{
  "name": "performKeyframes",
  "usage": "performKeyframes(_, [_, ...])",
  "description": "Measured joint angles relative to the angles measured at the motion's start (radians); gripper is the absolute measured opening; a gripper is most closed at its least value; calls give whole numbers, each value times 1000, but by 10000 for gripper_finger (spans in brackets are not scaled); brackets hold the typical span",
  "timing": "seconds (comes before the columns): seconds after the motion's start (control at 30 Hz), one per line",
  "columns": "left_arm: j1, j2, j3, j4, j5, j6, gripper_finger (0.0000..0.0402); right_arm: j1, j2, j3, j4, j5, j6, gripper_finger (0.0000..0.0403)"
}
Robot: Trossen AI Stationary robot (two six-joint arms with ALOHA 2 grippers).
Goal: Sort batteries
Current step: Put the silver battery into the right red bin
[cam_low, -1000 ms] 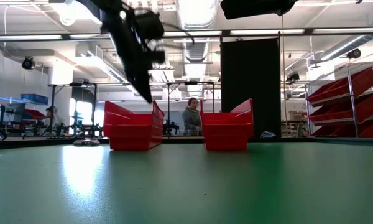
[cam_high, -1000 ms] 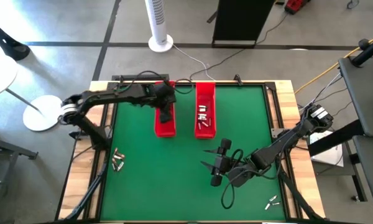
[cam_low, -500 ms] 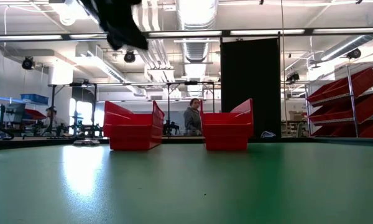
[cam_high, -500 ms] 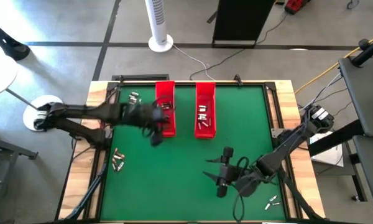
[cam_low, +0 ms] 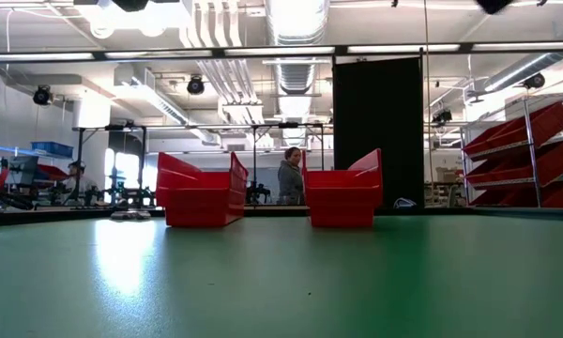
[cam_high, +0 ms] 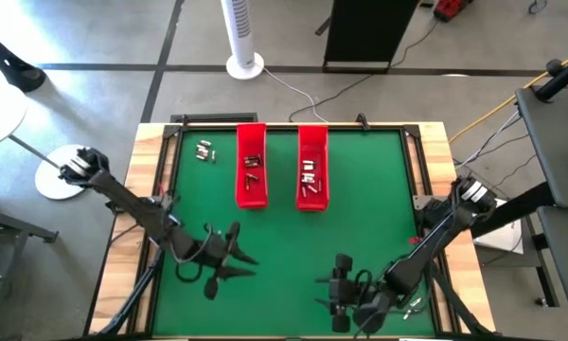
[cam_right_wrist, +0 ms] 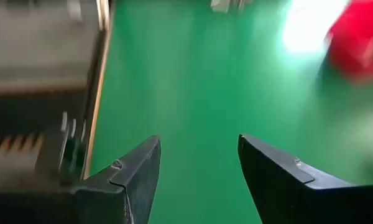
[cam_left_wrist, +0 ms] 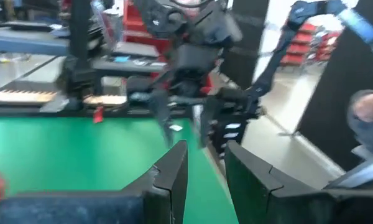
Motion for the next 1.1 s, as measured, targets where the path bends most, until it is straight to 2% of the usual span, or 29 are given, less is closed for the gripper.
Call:
performKeyframes(0.13, [-38, 122, 0, 176, 0, 10, 87, 3, 30, 144, -415, -220, 248, 210])
performKeyframes(0.23, [-51, 237, 14, 298, 0, 36, 87, 2, 52, 218, -670, -428, 363, 210])
performKeyframes(0.33, [-54, 352, 49, 423, 0, 48, 87, 13, 82, 233, -794, -642, 403, 210])
performKeyframes(0.47, [-56, 475, 122, 463, 1, 47, 87, 86, 117, 219, -805, -850, 414, 210])
performKeyframes(0.67, [-71, 550, 217, 454, 8, 27, 87, 193, 147, 165, -817, -964, 495, 210])
performKeyframes(0.87, [-79, 557, 260, 430, 8, 62, 87, 231, 138, 91, -840, -1048, 510, 210])
performKeyframes(1.1, [-79, 555, 263, 429, 4, 79, 87, 251, 148, 63, -822, -1076, 475, 210])
